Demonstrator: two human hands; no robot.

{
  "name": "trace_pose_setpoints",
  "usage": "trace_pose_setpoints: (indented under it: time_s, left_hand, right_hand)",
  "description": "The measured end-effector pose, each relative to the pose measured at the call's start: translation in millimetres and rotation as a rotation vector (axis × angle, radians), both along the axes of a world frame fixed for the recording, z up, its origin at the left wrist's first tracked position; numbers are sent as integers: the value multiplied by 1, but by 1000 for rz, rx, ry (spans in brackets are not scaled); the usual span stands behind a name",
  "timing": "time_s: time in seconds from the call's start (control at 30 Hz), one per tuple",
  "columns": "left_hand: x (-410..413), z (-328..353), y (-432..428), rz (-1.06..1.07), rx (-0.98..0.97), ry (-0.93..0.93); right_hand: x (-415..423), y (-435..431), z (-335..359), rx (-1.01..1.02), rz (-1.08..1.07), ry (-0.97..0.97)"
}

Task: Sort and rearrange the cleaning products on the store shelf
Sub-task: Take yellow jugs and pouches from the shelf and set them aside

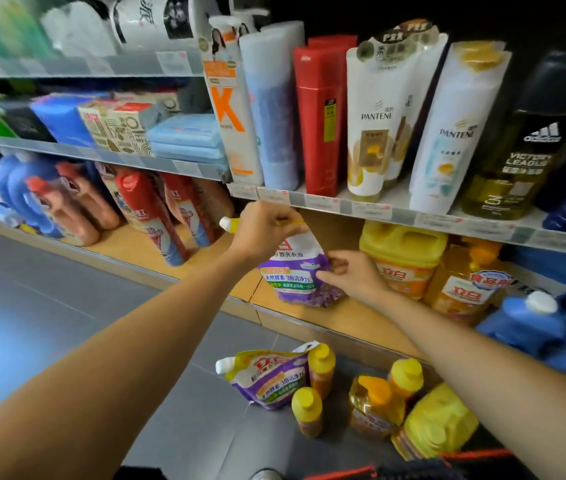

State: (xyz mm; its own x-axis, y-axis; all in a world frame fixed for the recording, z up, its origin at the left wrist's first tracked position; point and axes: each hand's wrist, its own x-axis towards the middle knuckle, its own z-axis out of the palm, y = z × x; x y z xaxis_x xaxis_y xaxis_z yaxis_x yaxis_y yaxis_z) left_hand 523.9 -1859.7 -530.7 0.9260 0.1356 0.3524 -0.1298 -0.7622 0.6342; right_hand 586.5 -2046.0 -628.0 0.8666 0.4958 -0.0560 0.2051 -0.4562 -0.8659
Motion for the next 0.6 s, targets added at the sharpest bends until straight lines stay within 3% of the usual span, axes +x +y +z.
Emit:
trace_pose_setpoints:
  time_s: [0.13, 0.27, 0.33, 0.43, 0.5, 0.6]
  left_hand:
    - [2, -6, 15, 38, -39, -9]
    - [-15, -29, 43, 411, -9, -98]
    - [-19, -45, 54, 501, -182, 62]
    - [-16, -58, 55, 344, -549, 330]
    - [-8, -60, 52, 233, -746, 375]
    - [3, -64, 49, 211, -858, 357]
  right_hand:
    - [1, 11, 7, 42, -4, -26]
    - [5, 7, 0, 48, -106, 71]
    - [2, 5, -5, 126, -118, 129]
    - [-8, 1, -16, 213, -224, 156]
    - [-14, 0, -28, 202, -305, 200]
    - [-20, 3, -43, 251, -363, 399]
